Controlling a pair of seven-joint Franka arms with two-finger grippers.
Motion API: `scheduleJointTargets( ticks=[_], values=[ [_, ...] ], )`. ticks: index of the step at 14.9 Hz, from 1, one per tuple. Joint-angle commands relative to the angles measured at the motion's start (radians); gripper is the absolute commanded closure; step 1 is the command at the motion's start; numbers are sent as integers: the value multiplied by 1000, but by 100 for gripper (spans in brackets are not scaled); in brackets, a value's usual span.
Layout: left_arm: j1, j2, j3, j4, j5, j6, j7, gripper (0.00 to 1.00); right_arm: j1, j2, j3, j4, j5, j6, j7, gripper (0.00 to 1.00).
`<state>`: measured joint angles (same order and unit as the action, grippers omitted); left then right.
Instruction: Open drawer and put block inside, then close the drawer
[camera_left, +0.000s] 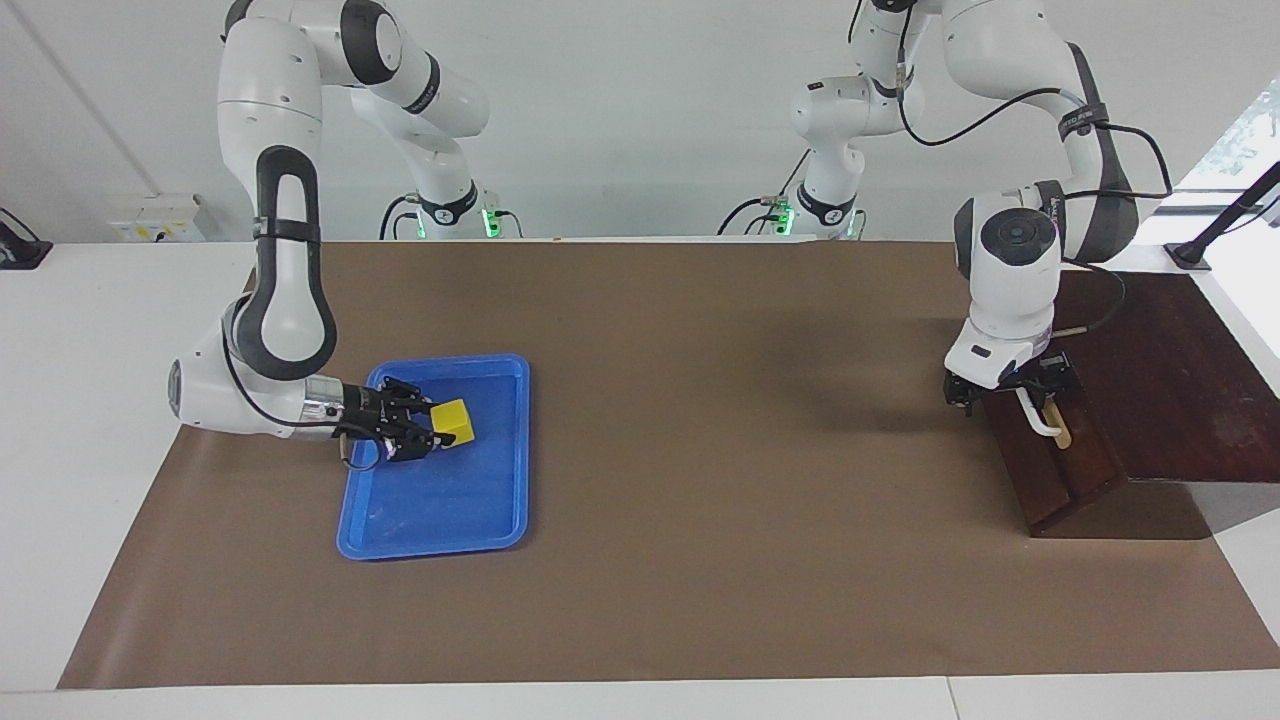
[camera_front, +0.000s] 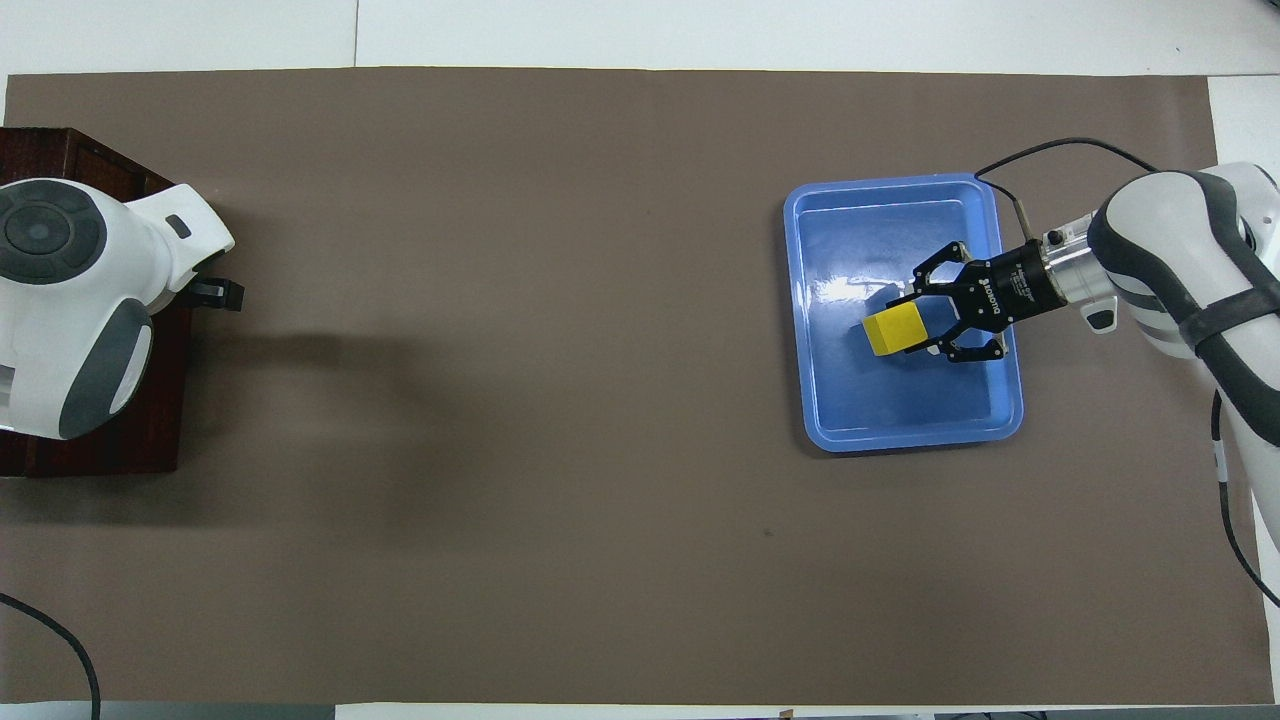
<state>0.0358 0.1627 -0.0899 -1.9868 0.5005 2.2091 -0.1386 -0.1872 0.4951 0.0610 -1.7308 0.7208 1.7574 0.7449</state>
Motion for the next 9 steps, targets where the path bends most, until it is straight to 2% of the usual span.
scheduleJointTargets(
  ticks=[1, 6, 9],
  values=[
    [3, 0, -7, -35, 21, 49, -4, 0, 61, -27, 5, 97, 11, -62, 98, 100],
    [-157, -2, -11, -18, 1, -28, -157, 0, 195, -58, 11, 218, 26, -69, 338, 100],
    [-226, -3, -10, -12, -94, -49, -202, 0, 299, -78, 11, 243, 37, -52, 439, 100]
  ],
)
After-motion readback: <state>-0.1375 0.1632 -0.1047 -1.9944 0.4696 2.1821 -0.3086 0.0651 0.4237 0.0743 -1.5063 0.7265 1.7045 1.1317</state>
